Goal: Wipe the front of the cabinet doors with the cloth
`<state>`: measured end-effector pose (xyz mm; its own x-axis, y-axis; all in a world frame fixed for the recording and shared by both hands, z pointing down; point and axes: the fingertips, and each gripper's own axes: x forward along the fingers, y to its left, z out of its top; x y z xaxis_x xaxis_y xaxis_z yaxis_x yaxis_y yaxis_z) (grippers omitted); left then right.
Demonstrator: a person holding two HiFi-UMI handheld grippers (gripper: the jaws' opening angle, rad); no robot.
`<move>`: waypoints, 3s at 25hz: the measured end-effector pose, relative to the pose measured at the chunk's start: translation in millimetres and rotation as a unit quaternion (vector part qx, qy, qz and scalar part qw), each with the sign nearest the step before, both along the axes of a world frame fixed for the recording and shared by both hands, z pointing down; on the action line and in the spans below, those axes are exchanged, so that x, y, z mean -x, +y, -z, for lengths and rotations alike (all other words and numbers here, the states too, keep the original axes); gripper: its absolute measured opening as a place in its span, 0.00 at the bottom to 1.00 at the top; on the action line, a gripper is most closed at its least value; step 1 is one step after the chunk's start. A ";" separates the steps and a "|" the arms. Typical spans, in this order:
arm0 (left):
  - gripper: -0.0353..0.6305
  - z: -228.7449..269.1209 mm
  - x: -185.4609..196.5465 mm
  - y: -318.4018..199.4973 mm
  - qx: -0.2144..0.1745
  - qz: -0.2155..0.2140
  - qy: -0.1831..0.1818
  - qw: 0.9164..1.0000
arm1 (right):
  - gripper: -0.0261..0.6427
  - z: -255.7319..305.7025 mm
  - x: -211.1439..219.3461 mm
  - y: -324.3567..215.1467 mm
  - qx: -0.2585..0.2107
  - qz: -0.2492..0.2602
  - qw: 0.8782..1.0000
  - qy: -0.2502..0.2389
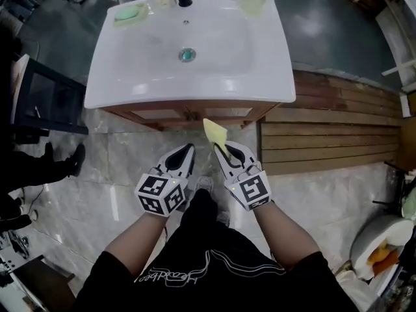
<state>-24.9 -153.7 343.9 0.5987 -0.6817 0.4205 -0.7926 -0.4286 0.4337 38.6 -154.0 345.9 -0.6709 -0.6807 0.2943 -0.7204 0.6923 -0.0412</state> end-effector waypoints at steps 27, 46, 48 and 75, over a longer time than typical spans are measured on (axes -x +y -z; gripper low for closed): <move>0.06 -53.6 45.5 -31.8 0.042 0.026 0.005 0.999 | 0.10 -83.4 52.1 -82.8 -0.016 -0.058 0.997 0.038; 0.06 -81.9 24.1 -37.9 0.020 0.048 0.018 0.998 | 0.10 -86.7 -90.4 -96.7 -0.018 -0.208 0.978 -0.021; 0.06 -80.0 19.5 -34.4 0.020 0.048 0.021 0.998 | 0.10 -86.9 -119.7 -97.4 -0.009 -0.241 0.970 -0.037; 0.06 -149.9 -12.4 -35.0 -0.089 -0.117 0.033 0.989 | 0.10 -153.1 -32.6 -39.4 -0.060 -0.060 0.996 -0.037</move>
